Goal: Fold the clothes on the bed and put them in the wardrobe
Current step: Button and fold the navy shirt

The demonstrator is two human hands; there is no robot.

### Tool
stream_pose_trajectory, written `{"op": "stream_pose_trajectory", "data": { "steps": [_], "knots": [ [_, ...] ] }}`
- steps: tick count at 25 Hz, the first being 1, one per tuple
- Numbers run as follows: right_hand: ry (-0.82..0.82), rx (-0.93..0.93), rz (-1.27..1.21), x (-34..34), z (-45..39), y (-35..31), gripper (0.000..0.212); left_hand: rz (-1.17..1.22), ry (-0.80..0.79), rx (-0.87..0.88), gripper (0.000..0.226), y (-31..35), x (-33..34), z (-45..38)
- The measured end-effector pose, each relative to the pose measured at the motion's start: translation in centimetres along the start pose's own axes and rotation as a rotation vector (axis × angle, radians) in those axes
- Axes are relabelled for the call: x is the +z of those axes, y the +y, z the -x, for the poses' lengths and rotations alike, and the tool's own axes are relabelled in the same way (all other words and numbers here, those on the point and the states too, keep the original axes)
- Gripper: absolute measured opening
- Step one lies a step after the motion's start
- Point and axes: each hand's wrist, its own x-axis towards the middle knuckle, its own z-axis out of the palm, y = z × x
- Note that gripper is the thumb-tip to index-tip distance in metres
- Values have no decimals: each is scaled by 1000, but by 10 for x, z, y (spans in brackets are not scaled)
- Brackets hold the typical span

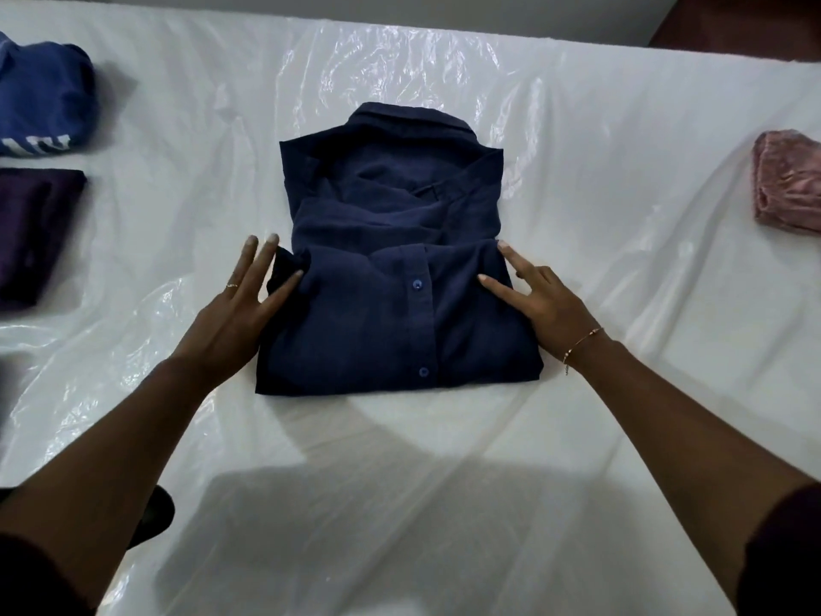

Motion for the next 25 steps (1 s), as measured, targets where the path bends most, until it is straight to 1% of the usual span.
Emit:
{"op": "stream_pose_trajectory", "data": {
  "steps": [2, 3, 5, 6, 8, 9, 10, 11, 12, 13, 14, 15, 16, 17, 18, 19, 21, 22, 24, 25],
  "knots": [
    [-27, -17, 13, -1, -2, -3, 89, -58, 94, 84, 83, -1, 8, -9],
    [-31, -24, 38, 0, -4, -6, 86, -79, 94, 149, 78, -2, 11, -14],
    [-41, -19, 57, 2, -7, -11, 80, -81, 34, 291, 73, -5, 12, -21],
    [-49, -4, 44, 4, -7, -11, 76, -58, -7, 328, 76, -5, 10, -24],
    [-57, 58, -36, 13, -7, -12, 63, 64, -123, 335, 82, -5, 6, -29],
    [-52, 136, -129, 23, -3, -9, 57, 174, -183, 303, 77, -6, 4, -29],
    [-97, 265, -272, 27, -12, -11, 53, 300, -236, 234, 68, -9, 1, -27],
    [-177, 452, -418, 32, -17, -14, 51, 406, -290, 126, 61, -14, -1, -24],
    [-273, 668, -523, 29, -25, -16, 50, 484, -335, -18, 57, -19, -4, -20],
    [-358, 910, -589, 23, -31, -15, 48, 554, -364, -213, 52, -23, -8, -16],
    [-420, 1110, -653, 13, -32, -15, 41, 660, -380, -416, 40, -22, -13, -15],
    [-433, 1156, -750, 0, -32, -19, 33, 815, -386, -555, 26, -16, -21, -17],
    [-384, 1108, -887, -13, -37, -20, 30, 976, -394, -633, 22, -7, -30, -25],
    [-309, 1063, -986, -31, -42, -23, 35, 1091, -385, -674, 26, 0, -39, -39],
    [-207, 1053, -1057, -39, -52, -21, 43, 1152, -355, -711, 32, 9, -48, -56],
    [-148, 1089, -1063, -44, -62, -19, 52, 1166, -285, -767, 36, 14, -50, -74],
    [-133, 1182, -940, -40, -96, -15, 60, 1119, -74, -913, 37, 18, -44, -107],
    [-118, 1201, -887, -35, -113, -14, 59, 1023, 18, -976, 37, 18, -37, -119],
    [-39, 1214, -667, -30, -131, -22, 47, 769, 107, -1052, 47, 22, -21, -131],
    [28, 1169, -482, -30, -137, -30, 48, 669, 133, -1072, 56, 26, -16, -133]
  ]
}}
